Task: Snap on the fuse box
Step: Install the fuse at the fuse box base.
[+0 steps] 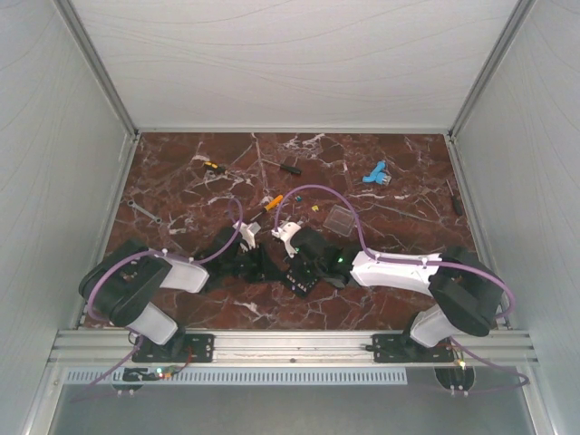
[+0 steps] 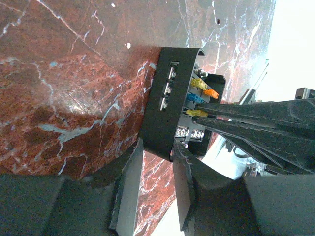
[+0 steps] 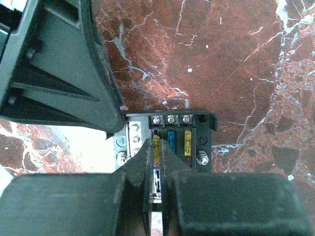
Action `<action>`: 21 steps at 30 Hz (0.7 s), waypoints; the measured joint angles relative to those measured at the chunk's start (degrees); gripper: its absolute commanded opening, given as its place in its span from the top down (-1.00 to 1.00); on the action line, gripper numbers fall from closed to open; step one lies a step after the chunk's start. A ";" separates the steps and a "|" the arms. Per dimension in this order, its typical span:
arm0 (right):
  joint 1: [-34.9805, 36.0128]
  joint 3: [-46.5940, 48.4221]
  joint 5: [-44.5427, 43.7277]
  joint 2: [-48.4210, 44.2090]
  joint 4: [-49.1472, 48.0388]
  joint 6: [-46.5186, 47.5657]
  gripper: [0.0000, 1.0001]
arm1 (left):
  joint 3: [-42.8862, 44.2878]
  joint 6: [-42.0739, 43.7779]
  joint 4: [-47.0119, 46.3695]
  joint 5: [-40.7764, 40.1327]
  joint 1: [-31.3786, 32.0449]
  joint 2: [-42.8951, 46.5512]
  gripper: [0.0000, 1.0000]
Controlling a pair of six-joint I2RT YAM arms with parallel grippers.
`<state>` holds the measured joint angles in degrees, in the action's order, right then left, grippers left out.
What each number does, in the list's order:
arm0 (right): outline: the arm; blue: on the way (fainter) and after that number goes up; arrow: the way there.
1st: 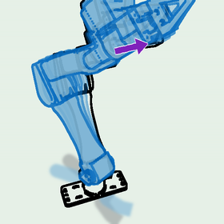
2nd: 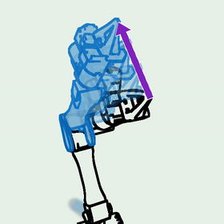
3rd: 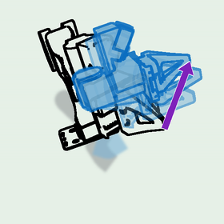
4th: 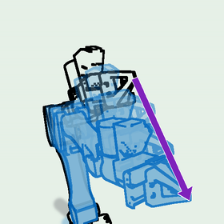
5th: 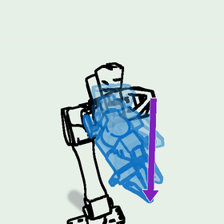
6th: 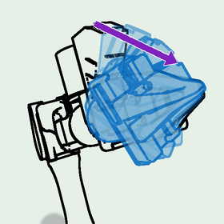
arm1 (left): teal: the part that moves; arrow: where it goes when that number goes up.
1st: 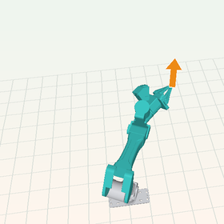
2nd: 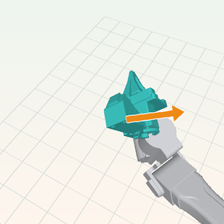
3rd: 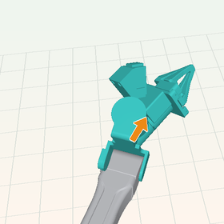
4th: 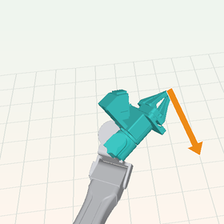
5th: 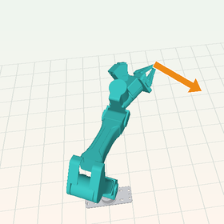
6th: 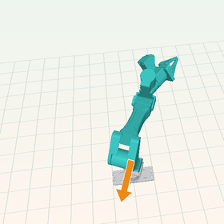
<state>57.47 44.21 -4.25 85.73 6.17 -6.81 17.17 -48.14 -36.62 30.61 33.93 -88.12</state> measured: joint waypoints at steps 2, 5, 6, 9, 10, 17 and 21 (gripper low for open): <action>0.00 0.00 0.00 0.09 -0.15 -0.48 1.00 | 0.00 0.00 -0.02 0.00 0.02 0.00 0.41; -0.02 0.00 -0.04 0.11 -0.31 -0.98 1.00 | 0.02 0.00 -0.04 0.00 0.07 0.00 0.41; -0.04 -0.02 -0.04 0.11 -0.31 -1.07 1.00 | 0.04 0.00 -0.02 -0.02 0.09 0.00 0.41; -0.04 -0.02 -0.17 0.22 -0.37 -1.11 1.00 | 0.17 0.02 0.13 -0.04 0.13 0.00 0.41; -0.04 -0.02 -0.26 0.26 -0.39 -1.11 1.00 | 0.20 0.02 0.17 -0.09 0.15 0.00 0.41; -0.07 -0.17 -0.94 0.31 -0.61 -1.16 1.00 | 0.24 0.09 0.31 -0.26 0.24 0.02 0.41; -0.07 -0.15 -1.01 0.42 -0.59 -1.18 0.88 | 0.28 0.17 0.48 -0.33 0.26 0.11 0.41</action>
<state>57.41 44.05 -5.26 86.15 5.58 -7.99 17.45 -47.97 -36.14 30.28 34.20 -88.01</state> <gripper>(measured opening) 0.025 0.296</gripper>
